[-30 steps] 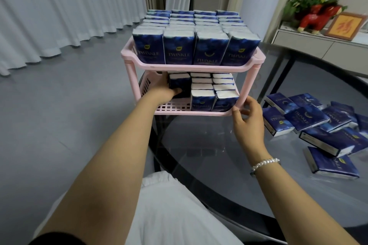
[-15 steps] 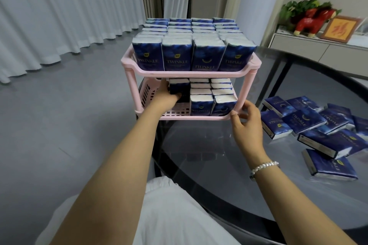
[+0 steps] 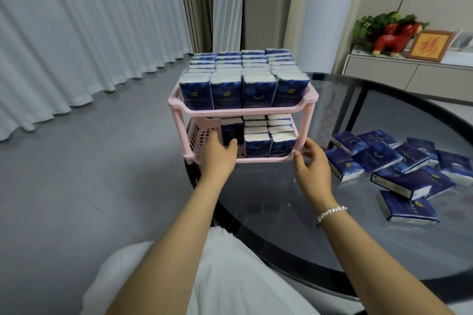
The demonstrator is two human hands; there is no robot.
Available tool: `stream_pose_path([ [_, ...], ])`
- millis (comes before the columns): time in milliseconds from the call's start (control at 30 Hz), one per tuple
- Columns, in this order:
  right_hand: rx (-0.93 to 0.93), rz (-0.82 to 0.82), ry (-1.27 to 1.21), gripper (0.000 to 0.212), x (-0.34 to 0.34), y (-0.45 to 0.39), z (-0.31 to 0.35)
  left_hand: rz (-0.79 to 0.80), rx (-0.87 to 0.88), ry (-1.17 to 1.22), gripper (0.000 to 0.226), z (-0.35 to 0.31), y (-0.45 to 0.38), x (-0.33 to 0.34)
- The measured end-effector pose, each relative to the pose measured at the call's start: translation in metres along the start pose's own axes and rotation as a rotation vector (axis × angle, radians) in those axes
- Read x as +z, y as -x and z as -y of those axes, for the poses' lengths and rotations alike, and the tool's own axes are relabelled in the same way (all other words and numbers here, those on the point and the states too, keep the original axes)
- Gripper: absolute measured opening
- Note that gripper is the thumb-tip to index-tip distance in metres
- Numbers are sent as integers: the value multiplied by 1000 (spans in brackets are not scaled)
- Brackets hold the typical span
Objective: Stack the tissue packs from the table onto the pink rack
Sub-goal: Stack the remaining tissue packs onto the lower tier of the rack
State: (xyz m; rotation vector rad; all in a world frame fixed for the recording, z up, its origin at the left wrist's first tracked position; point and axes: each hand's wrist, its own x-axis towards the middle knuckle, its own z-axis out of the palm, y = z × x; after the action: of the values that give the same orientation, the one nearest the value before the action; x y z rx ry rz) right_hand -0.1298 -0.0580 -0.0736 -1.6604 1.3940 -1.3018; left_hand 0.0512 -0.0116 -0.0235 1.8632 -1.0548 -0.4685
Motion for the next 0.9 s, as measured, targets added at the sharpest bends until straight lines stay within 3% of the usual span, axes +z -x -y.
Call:
stream_pose_path([
  [200,-118,-57,158,31,-32,8,12,120,112,128,28,-22,44,19],
  [333,-186,-146,339,29,-65,13,4,47,59,144,31,-34,67,39],
  [500,-23,-105,488,32,-100,12,-14,152,44,174,15,-49,88,75],
  [600,-28,-77,623,31,-110,8,-21,246,55,199,14,-58,92,103],
  [900,-42,35,558,22,-117,5,-23,472,-14,182,52,-64,75,152],
])
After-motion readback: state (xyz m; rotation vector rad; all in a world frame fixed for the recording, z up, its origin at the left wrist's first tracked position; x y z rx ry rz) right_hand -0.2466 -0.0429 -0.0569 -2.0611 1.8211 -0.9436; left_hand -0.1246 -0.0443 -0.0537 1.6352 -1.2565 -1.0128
